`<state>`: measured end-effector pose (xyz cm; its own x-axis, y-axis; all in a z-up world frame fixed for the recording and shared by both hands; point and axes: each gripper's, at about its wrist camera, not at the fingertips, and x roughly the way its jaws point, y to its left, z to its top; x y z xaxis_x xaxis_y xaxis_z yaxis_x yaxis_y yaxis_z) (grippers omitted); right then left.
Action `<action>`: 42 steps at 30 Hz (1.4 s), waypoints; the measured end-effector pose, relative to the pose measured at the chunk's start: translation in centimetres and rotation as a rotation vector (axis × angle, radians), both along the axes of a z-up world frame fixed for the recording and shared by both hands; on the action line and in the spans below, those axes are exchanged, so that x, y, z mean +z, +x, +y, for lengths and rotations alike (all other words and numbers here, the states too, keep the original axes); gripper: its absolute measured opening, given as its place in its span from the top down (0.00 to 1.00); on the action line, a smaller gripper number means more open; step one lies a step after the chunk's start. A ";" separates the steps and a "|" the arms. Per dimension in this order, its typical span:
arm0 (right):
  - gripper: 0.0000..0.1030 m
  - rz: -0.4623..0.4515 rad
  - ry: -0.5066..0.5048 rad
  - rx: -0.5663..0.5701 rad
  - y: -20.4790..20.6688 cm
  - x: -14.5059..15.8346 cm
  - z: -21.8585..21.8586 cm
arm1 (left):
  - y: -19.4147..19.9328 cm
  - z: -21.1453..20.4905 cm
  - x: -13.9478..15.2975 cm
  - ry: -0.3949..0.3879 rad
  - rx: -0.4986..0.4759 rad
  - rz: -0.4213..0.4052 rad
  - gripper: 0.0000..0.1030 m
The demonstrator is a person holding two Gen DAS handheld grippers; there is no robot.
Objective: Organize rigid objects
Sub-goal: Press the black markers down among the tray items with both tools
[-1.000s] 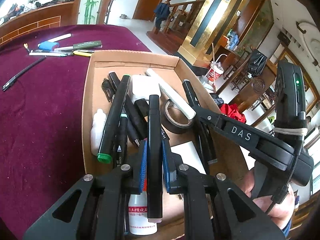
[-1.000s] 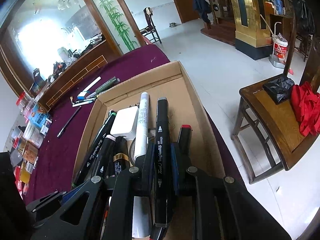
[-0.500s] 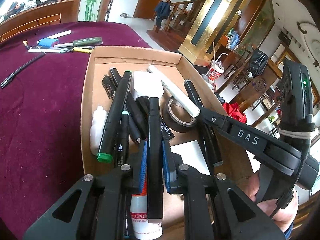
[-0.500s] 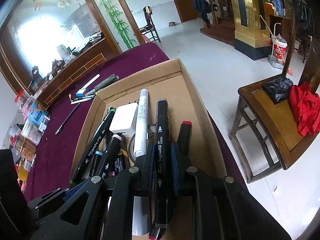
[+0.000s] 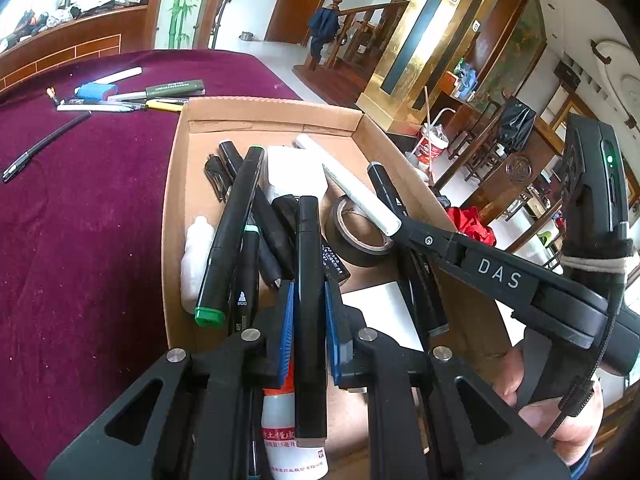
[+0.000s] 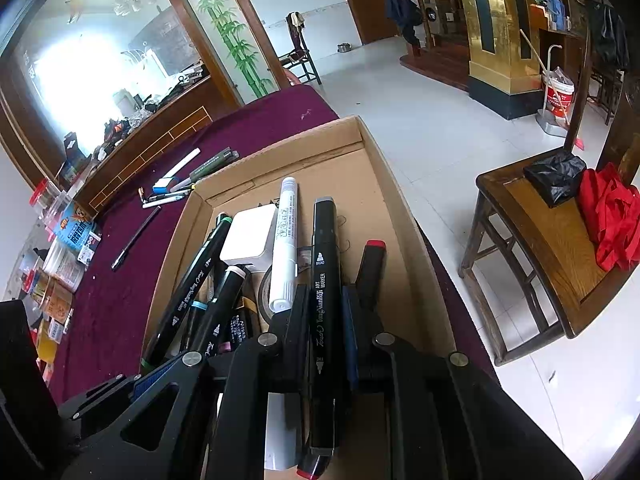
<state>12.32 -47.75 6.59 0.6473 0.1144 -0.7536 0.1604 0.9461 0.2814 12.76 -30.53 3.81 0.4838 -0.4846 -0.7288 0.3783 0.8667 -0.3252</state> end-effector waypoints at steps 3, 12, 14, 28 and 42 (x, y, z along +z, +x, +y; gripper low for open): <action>0.87 0.000 -0.001 0.000 0.0 0.0 0.0 | -0.2 -0.2 0.1 0.020 0.002 -0.021 0.88; 0.87 -0.001 -0.010 0.006 -0.1 0.0 0.2 | -1.0 -1.4 0.1 0.131 -0.005 -0.124 0.88; 0.87 -0.001 -0.011 0.007 -0.2 0.0 0.3 | -1.3 -1.7 0.1 0.154 -0.006 -0.147 0.88; 0.87 -0.002 -0.018 0.009 -0.2 0.1 0.4 | -1.9 -2.4 -0.4 0.209 -0.008 -0.191 0.88; 0.87 -0.002 -0.017 0.012 -0.2 0.1 0.5 | -2.4 -2.9 -0.7 0.245 -0.010 -0.217 0.88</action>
<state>12.11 -47.20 6.73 0.6472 0.1090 -0.7545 0.1489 0.9526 0.2653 10.37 -33.44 3.09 0.6366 -0.3129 -0.7048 0.4247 0.9051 -0.0182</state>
